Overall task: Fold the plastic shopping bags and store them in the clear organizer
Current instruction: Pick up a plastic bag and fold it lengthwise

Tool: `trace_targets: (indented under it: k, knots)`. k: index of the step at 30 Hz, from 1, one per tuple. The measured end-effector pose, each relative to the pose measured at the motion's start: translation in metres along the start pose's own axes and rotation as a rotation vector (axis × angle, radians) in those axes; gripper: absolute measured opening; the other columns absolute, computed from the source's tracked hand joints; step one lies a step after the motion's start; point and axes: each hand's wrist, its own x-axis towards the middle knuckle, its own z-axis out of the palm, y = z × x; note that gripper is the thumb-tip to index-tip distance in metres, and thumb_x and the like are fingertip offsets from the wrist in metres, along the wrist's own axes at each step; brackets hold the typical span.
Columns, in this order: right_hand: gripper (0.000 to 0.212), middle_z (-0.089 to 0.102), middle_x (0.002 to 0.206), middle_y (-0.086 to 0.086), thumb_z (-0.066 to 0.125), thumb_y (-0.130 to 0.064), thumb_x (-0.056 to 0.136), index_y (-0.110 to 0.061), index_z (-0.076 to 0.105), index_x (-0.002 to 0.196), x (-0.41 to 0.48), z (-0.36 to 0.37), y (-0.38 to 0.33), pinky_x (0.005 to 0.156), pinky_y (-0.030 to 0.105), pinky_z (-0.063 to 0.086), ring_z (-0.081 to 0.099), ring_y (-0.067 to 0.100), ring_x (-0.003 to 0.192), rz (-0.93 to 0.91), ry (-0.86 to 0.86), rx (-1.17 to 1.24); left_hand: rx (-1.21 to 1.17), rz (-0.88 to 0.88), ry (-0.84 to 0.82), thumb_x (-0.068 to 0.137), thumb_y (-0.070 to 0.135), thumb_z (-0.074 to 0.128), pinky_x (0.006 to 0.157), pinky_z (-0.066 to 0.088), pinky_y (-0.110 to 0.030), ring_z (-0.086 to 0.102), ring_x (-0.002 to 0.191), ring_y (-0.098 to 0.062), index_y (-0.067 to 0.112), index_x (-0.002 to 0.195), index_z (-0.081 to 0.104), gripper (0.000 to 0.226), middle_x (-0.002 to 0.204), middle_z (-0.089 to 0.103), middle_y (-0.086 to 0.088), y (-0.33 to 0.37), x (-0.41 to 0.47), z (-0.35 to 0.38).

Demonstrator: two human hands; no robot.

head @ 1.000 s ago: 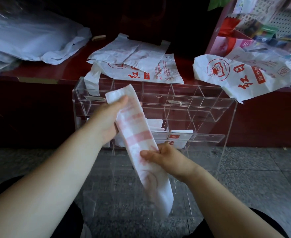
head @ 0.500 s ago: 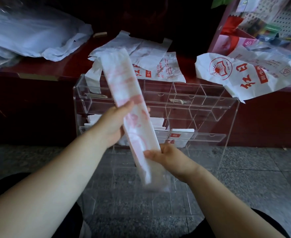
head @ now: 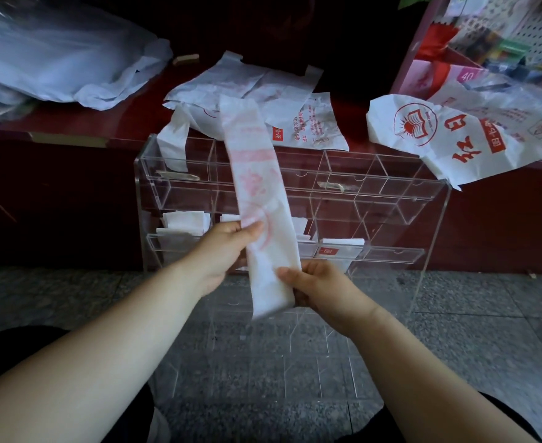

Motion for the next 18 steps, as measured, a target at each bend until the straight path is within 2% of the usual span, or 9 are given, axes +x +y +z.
trace_targets:
  k: [2,3,7,11,15,18]
  knots:
    - [0.019,0.066,0.080,0.005,0.053,-0.015,0.090,0.001,0.064,0.087,0.000,0.002,0.002,0.065,0.023,0.055,0.063,0.012,0.069,0.022,-0.040,-0.016,-0.054,-0.019,0.050,0.094,0.016,0.046,0.044,0.045,-0.013,0.060,0.050,-0.006,0.013,0.072,0.058,0.025,0.048,0.063,0.008,0.004,0.004,-0.004]
    - [0.018,0.066,0.080,0.003,0.054,-0.016,0.090,-0.002,0.064,0.086,-0.001,0.002,0.003,0.066,0.022,0.054,0.063,0.011,0.069,0.031,-0.070,-0.019,-0.062,-0.027,0.062,0.094,0.017,0.046,0.043,0.044,-0.014,0.059,0.049,-0.007,0.013,0.072,0.058,0.026,0.048,0.063,0.008,0.005,0.005,-0.004]
    - [0.002,0.069,0.075,-0.006,0.064,-0.015,0.083,-0.014,0.065,0.081,-0.011,0.000,0.005,0.066,0.020,0.052,0.064,0.005,0.069,0.065,-0.231,-0.127,-0.065,0.011,0.100,0.095,0.014,0.045,0.035,0.036,-0.009,0.055,0.037,-0.001,0.012,0.072,0.057,0.026,0.044,0.060,0.009,0.004,0.007,-0.007]
    - [0.013,0.068,0.067,-0.005,0.060,-0.003,0.084,-0.014,0.062,0.077,-0.025,-0.009,0.005,0.059,0.020,0.051,0.063,0.007,0.060,0.084,-0.265,-0.237,-0.026,0.066,0.150,0.094,0.014,0.047,0.037,0.041,-0.011,0.058,0.041,0.001,0.013,0.072,0.058,0.025,0.046,0.062,0.012,0.003,0.013,-0.013]
    - [0.016,0.062,0.055,-0.004,0.060,-0.003,0.084,-0.011,0.060,0.070,-0.036,-0.014,-0.007,0.049,0.017,0.045,0.055,0.008,0.046,0.014,-0.164,-0.248,0.073,0.149,0.145,0.092,0.011,0.050,0.051,0.046,-0.007,0.059,0.050,0.007,0.014,0.071,0.059,0.023,0.050,0.063,0.017,-0.002,0.015,-0.013]
    - [0.026,0.057,0.055,-0.006,0.061,-0.002,0.082,-0.015,0.060,0.059,-0.033,-0.014,-0.012,0.050,0.015,0.040,0.048,0.008,0.052,-0.102,-0.021,-0.193,0.055,0.131,0.074,0.088,0.006,0.054,0.057,0.048,-0.007,0.061,0.058,0.005,0.014,0.075,0.061,0.017,0.060,0.066,0.015,-0.004,0.012,-0.010]
